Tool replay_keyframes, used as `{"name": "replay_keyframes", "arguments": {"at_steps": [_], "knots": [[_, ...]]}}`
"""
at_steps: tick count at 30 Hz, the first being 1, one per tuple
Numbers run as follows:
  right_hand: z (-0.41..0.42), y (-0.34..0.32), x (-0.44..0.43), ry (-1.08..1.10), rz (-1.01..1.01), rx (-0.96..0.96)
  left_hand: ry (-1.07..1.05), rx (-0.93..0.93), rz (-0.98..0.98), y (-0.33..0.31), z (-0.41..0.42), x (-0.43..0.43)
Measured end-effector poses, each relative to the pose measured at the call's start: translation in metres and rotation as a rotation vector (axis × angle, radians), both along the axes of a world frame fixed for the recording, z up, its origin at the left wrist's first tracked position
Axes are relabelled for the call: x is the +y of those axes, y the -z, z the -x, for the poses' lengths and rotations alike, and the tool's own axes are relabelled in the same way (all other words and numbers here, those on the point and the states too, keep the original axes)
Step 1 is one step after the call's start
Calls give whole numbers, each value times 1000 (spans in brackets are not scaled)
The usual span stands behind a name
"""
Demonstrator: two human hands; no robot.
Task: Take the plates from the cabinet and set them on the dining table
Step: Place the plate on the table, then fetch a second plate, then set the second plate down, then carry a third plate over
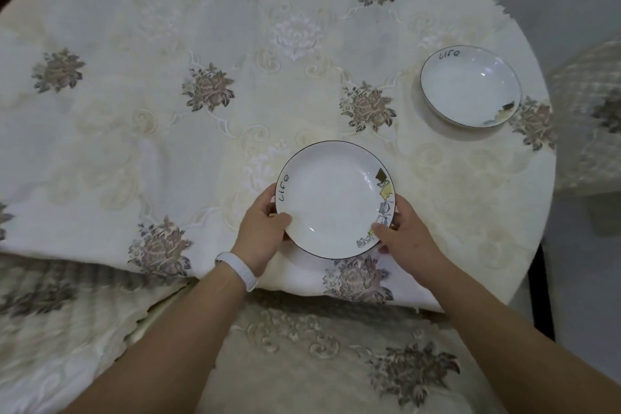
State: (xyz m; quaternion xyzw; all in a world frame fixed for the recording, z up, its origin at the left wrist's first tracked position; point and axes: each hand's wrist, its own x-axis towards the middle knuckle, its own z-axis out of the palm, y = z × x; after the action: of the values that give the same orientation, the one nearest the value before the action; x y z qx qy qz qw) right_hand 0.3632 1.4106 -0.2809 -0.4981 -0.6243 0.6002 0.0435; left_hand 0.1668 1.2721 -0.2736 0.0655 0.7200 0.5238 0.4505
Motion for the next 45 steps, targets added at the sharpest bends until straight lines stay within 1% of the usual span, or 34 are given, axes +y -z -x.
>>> {"name": "replay_keyframes", "arguments": {"at_steps": [5,9,14,20,24,26,31,34,37,40,45], "knots": [[-1,17,9,-17,-22,-36,52,57,62,17,6,7],[-1,22,15,-35,-58,-62,65,69,73,23,7,11],[4,22,19,-5,-55,-100,91,117,74,27,9,14],[6,17,16,15,-32,-142,140,97,78,28,16,8],[1,2,11,-4,-105,-235,146,125,90,18,22,-4],[-4,-11,7,-18,-162,-252,212,227,117,9,24,-15],[-16,-45,-13,-119,-396,-308,591,696,127,-13,27,-54],[-17,-66,-29,-221,-561,-305,713,889,124,-32,29,-72],[-15,-86,-44,-326,-719,-295,725,1059,90,-51,27,-89],[-9,-105,-61,-418,-893,-308,679,1196,56,-71,21,-103],[-8,-127,-89,-507,-1132,-251,624,1433,-25,-102,6,-122]]}}
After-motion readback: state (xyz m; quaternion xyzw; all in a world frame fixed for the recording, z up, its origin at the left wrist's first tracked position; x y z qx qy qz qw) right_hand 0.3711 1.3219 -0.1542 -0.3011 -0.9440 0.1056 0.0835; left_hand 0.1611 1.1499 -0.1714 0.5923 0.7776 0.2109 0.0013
